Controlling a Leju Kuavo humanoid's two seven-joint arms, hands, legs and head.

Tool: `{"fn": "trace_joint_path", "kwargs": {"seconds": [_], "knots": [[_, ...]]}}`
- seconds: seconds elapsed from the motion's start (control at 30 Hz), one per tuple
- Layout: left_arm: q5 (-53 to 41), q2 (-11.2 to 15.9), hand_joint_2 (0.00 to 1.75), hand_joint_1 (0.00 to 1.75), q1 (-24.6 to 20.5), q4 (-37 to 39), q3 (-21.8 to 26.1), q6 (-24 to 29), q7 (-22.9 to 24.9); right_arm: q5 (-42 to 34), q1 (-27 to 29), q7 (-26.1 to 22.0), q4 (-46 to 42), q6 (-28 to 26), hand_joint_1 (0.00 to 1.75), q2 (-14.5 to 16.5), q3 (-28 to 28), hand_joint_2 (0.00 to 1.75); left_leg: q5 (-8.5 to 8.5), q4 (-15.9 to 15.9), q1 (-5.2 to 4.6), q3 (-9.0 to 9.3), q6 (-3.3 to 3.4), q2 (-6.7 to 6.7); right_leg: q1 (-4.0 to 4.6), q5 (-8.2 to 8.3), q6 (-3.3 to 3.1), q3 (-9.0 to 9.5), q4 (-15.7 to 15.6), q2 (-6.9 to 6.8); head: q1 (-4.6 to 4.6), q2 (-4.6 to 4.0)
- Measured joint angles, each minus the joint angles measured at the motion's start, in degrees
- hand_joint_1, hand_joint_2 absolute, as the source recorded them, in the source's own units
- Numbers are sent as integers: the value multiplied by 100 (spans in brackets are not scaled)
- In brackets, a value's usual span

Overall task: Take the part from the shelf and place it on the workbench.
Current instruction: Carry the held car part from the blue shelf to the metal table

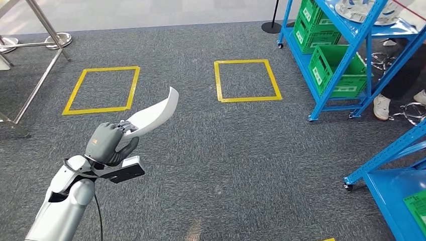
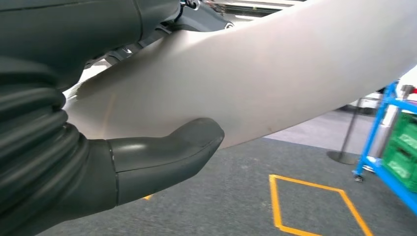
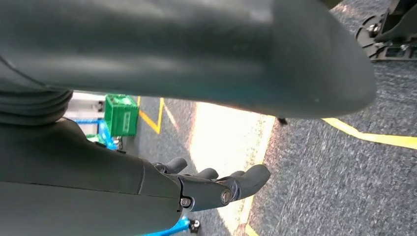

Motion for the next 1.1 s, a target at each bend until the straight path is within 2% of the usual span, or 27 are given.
{"fn": "trace_joint_path", "kwargs": {"seconds": [0.03, 0.07, 0.1, 0.13, 0.17, 0.2, 0.27, 0.33, 0.37, 0.47, 0.53, 0.57, 0.63, 0.7, 0.73, 0.77, 0.8, 0.87, 0.9, 0.93, 1.0, 1.03, 1.07, 1.1], "knots": [[4, 5, 175, 175, 10, 9, 9, 15, -1, 2, 6, 19, 0, 1, 0, 0, 1, 0, -167, 282, -4, -118, -9, 222, 8, 8, -29, 6, -17, -80, -11, 0], [7, 8, 175, 175, 18, 20, 16, 31, -2, 3, 17, 26, 1, 1, 0, 0, 0, 0, -353, 636, -5, -277, -22, 367, 18, 5, -47, 5, -20, -156, -21, 0], [8, 8, 175, 175, 35, 32, 20, 46, -4, 3, 29, 29, 0, 1, 0, -1, -1, 0, -503, 984, 1, -432, -37, 430, 26, 0, -56, 3, -19, -243, -22, 0], [8, 8, 175, 175, 58, 47, 22, 60, -8, 3, 36, 34, 1, 1, 0, -2, -1, 0, -565, 1205, 6, -523, -48, 455, 31, -7, -61, 3, -18, -331, -21, 0], [8, 9, 175, 175, 79, 62, 27, 71, -11, 3, 37, 38, 0, 0, 0, -3, -2, 0, -523, 1229, 9, -517, -54, 471, 33, -13, -61, 4, -16, -418, -21, 0], [8, 10, 175, 175, 94, 73, 34, 80, -15, 3, 35, 38, 0, 0, 0, -3, -2, 0, -390, 1037, 10, -402, -55, 504, 33, -22, -55, 7, -12, -501, -22, 0], [8, 10, 175, 175, 105, 80, 59, 97, -22, 4, 28, 39, -1, 0, 0, -3, -2, 0, -73, 281, 1, 15, -40, 730, 42, -47, -28, 24, 5, -642, -21, 0], [7, 10, 175, 175, 103, 79, 78, 108, -24, 5, 25, 39, -1, 0, 0, -4, -2, 0, 35, -186, -14, 261, -27, 967, 54, -66, -5, 37, 19, -708, -21, 0], [6, 10, 175, 175, 103, 79, 81, 110, -24, 5, 25, 39, -1, 0, 0, -4, -2, 0, 15, -225, -19, 273, -26, 1016, 58, -68, -2, 39, 20, -716, -21, 0], [6, 10, 175, 175, 102, 79, 84, 112, -24, 5, 25, 39, -1, 0, 0, -5, -2, 0, -3, -228, -32, 275, -15, 1048, 60, -69, 0, 39, 20, -720, -22, 0], [-2, 8, 175, 175, 110, 73, 103, 122, -25, 7, 19, 39, -1, 0, 0, -6, -2, 0, 8, -229, -53, 270, 57, 986, 81, -77, 39, 47, 24, -807, -14, 0], [-8, 7, 175, 175, 115, 68, 116, 128, -25, 7, 12, 41, -1, 2, 0, -7, -2, 0, 31, -237, -52, 267, 113, 900, 91, -90, 78, 57, 26, -876, -10, 0], [-21, -17, 175, 175, 119, 40, 136, 139, -24, -11, 11, 5, -1, 4, 0, -7, -2, 0, 96, -259, -20, 240, 228, 612, 60, -439, 195, -222, 657, -572, 4, 0], [-27, -54, 175, 175, 122, 20, 142, 143, -22, -30, 29, -34, -1, 3, 0, -7, -2, 0, 137, -262, 5, 202, 288, 338, 21, -821, 269, -650, 1541, -183, 13, 0], [-29, -63, 175, 175, 127, 21, 143, 143, -22, -33, 37, -36, -1, 1, 0, -7, -2, 0, 143, -253, 4, 190, 285, 246, 19, -799, 265, -716, 1650, -176, 14, 0], [-30, -67, 175, 175, 131, 22, 145, 143, -21, -35, 39, -33, -1, -3, 0, -7, -2, 0, 149, -243, 4, 184, 276, 157, 18, -671, 253, -669, 1532, -164, 14, 0], [-31, -68, 175, 175, 133, 22, 150, 143, -21, -36, 38, -31, -1, -8, 0, -8, -2, 0, 157, -236, 5, 181, 263, 73, 15, -474, 235, -517, 1212, -129, 14, 0], [-31, -69, 175, 175, 132, 21, 160, 143, -21, -37, 31, -34, -1, -17, 0, -9, -2, 0, 177, -230, 6, 169, 223, -68, 12, -176, 195, -150, 441, 69, 12, 0], [-31, -70, 175, 175, 132, 20, 163, 143, -21, -34, 28, -41, -1, -21, 0, -8, -2, 0, 192, -230, 4, 157, 190, -129, 10, -111, 179, -37, 196, 146, 11, 0], [-32, -72, 175, 175, 132, 20, 165, 143, -20, -33, 27, -55, -1, -22, 0, -8, -2, 0, 208, -236, 6, 141, 154, -182, 15, -103, 164, 11, 81, 183, 10, 0], [-42, -70, 175, 175, 138, 21, 185, 143, -19, -30, 25, -67, -1, -25, 0, -7, -2, 0, 246, -260, 13, 106, 70, -292, 22, -75, 106, 27, 43, 72, 11, 0], [-49, -68, 175, 175, 147, 20, 202, 145, -19, -29, 22, -50, -1, -26, 0, -8, -2, 0, 232, -241, 11, 80, 40, -242, 24, -54, 66, 40, 20, 6, 10, 0], [-60, -63, 175, 175, 153, 20, 221, 147, -17, -27, 19, -22, -1, -30, 0, -8, -2, 0, 163, -151, 2, 28, 14, -118, 20, -31, 21, 49, -4, -56, 2, 0], [-71, -61, 175, 175, 157, 19, 238, 151, -13, -25, 20, 3, -1, -32, 0, -7, -2, 0, 23, 58, -4, -69, -4, 58, 14, -11, -15, 53, -26, -122, -7, 0]]}}
